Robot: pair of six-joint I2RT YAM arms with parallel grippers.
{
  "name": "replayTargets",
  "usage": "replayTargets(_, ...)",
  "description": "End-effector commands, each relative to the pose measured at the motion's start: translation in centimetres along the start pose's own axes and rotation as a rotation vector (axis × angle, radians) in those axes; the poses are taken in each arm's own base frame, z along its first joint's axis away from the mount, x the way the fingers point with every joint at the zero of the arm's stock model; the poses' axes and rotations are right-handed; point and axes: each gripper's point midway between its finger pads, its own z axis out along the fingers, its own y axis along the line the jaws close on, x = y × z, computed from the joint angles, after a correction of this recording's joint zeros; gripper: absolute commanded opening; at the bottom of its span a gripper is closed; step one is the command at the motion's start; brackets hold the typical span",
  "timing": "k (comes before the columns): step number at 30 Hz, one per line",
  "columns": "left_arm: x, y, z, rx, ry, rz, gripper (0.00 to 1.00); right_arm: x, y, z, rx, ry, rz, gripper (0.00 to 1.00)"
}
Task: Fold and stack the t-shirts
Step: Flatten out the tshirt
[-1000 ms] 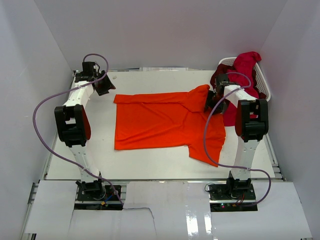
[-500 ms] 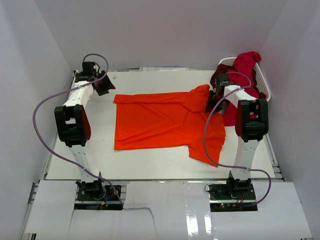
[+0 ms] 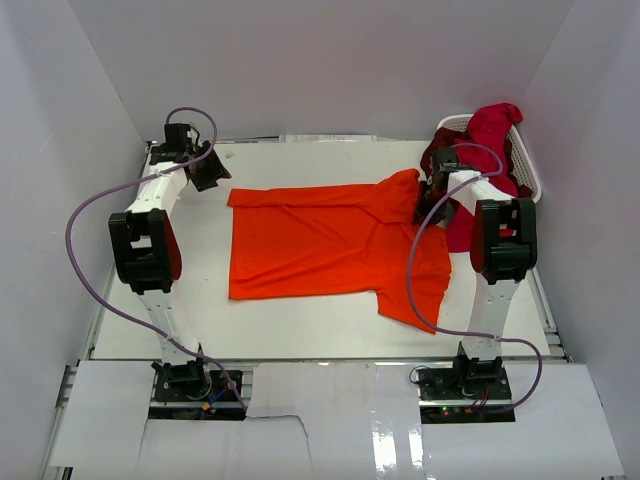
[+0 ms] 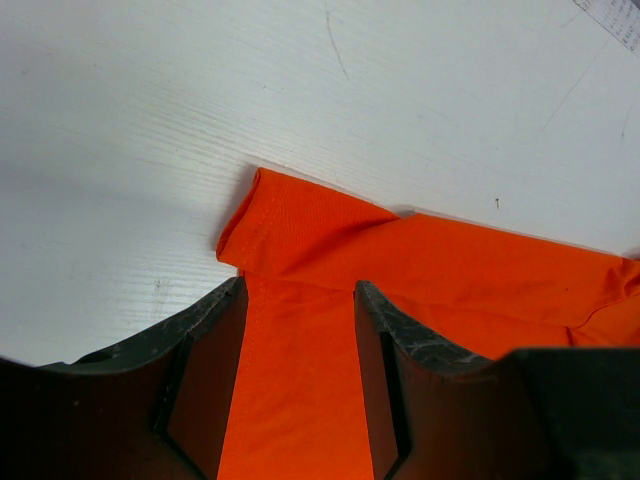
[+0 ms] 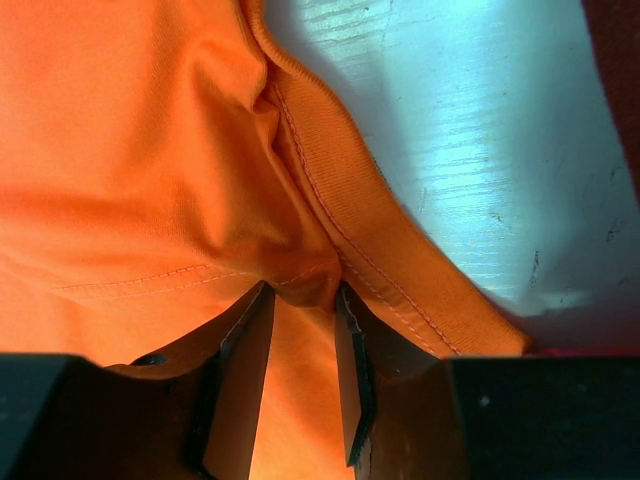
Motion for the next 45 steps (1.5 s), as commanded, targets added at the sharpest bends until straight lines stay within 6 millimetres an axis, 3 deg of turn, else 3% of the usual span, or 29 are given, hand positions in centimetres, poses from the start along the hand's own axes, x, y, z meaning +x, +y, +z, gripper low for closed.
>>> replayTargets(1,-1.3,-0.7,-1.6,0.022,-0.039,0.012,0.58,-2.5,0.4,-2.5,-0.008,-0.089,-0.011,0.32)
replayTargets(4,-1.3,-0.9,-1.6,0.027,-0.040,0.014,0.58,-2.7,0.6,-2.7,-0.010,-0.093,-0.013,0.28)
replayTargets(13,-1.2,-1.0,-1.5,0.035,-0.034,0.011,0.58,-3.7,0.1,-3.2,0.027,-0.116,-0.033,0.41)
replayTargets(19,-1.1,-1.0,-1.4,0.038,-0.031,0.011,0.57,-4.1,-0.1,-3.5,0.041,-0.127,-0.044,0.40)
replayTargets(23,-1.0,-0.9,-1.4,0.034,-0.030,0.012,0.57,-3.7,0.1,-3.0,0.023,-0.108,-0.040,0.37)
replayTargets(29,-1.0,-0.8,-1.5,0.030,-0.033,0.016,0.57,-3.7,0.3,-2.9,0.012,-0.108,-0.026,0.25)
replayTargets(34,-0.8,-0.7,-1.5,0.025,-0.029,0.017,0.58,-4.1,0.4,-3.1,0.010,-0.120,-0.029,0.24)
replayTargets(35,-0.8,-0.7,-1.5,0.026,-0.030,0.015,0.57,-4.2,0.5,-3.1,0.008,-0.124,-0.029,0.14)
replayTargets(37,-0.9,-0.7,-1.5,0.025,-0.032,0.016,0.58,-4.4,0.6,-3.1,0.004,-0.136,-0.032,0.08)
replayTargets(40,-0.9,-0.6,-1.7,0.021,-0.034,0.020,0.57,-5.0,0.7,-3.2,-0.004,-0.164,-0.037,0.08)
replayTargets(45,-0.7,-0.5,-1.6,0.017,-0.031,0.018,0.58,-6.4,2.7,-4.4,-0.094,-0.200,-0.054,0.08)
